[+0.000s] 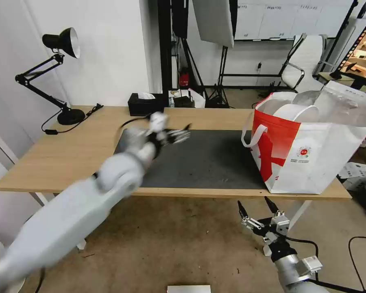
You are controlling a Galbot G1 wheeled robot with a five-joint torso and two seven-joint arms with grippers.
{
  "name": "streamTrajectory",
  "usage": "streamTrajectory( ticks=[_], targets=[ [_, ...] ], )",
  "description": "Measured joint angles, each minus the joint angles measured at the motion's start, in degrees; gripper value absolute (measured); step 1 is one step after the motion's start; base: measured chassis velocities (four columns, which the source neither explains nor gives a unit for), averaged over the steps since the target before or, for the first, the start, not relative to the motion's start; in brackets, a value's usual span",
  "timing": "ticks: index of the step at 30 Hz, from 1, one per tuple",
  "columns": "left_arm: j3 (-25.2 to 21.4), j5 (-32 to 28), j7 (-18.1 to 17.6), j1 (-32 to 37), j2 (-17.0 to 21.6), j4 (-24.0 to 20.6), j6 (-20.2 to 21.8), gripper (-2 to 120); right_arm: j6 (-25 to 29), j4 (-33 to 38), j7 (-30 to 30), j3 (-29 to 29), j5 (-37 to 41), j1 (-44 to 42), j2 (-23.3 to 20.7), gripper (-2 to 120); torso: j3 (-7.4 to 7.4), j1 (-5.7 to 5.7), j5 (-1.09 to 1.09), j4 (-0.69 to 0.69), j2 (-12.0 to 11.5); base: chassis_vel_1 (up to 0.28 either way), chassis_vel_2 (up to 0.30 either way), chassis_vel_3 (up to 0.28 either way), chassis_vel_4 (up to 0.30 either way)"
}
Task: Pick up the trash from the table and place it into the takeout bag.
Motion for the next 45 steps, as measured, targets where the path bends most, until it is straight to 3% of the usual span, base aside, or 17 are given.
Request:
streamTrajectory(
  ticks=[1,2,4,6,7,9,14,18,22,45],
  targets=[
    [-4.54,2.67,0.48,6.74,-0.97,-2.17,-1.02,100,0.0,0.0,0.0,0.0,-0.01,0.0,0.0,100,0.0,0.0,-0.01,-0.01,0.0,0.0,0.0,0.0,0.0],
    [-4.54,2.67,0.48,6.74,-0.97,-2.17,-1.02,100,0.0,0.0,0.0,0.0,-0.01,0.0,0.0,100,0.0,0.0,-0.01,-0.01,0.0,0.0,0.0,0.0,0.0],
    [-8.91,5.28,1.07,12.52,-2.83,-3.98,-1.77,100,0.0,0.0,0.0,0.0,0.0,0.0,0.0,100,0.0,0.0,0.0,-0.02,0.0,0.0,0.0,0.0,0.0],
    [-16.45,12.39,3.85,24.98,-8.7,-6.84,-4.43,100,-0.01,0.0,-0.01,0.0,0.0,-0.01,0.0,100,0.0,0.0,0.0,-0.02,0.0,0.0,0.0,0.0,0.0],
    [-16.45,12.39,3.85,24.98,-8.7,-6.84,-4.43,100,-0.01,0.0,-0.01,0.0,0.0,-0.01,0.0,100,0.0,0.0,0.0,-0.02,0.0,0.0,0.0,0.0,0.0],
    [-22.27,21.42,8.41,36.8,-16.37,-8.26,-9.25,100,0.0,0.0,-0.02,0.01,-0.01,0.01,0.0,100,0.0,-0.01,0.01,0.0,0.01,0.0,0.0,0.0,0.0],
    [-25.96,28.88,12.69,47.15,-24.38,-8.29,-16.47,100,-0.01,0.0,-0.01,0.0,0.0,0.0,0.0,100,0.0,0.0,0.03,-0.02,0.01,0.0,0.0,0.0,0.0],
    [-26.02,31.96,13.8,49.99,-28.09,-7.5,-19.37,100,-0.01,0.0,-0.01,0.0,0.0,0.0,0.0,100,0.0,0.0,0.03,-0.02,0.0,0.0,0.0,0.0,0.0],
    [-25.64,32.92,14.35,50.34,-29.44,-6.99,-20.15,100,0.0,0.0,-0.01,0.0,0.0,0.0,0.0,100,0.01,0.0,0.03,-0.03,0.0,0.0,0.0,0.0,0.0],
    [-25.01,32.34,14.21,49.37,-29.21,-6.72,-19.89,100,-0.01,0.0,-0.01,0.0,0.0,0.0,0.0,100,0.01,0.01,0.02,-0.02,0.0,0.0,0.0,0.0,0.0]
  ],
)
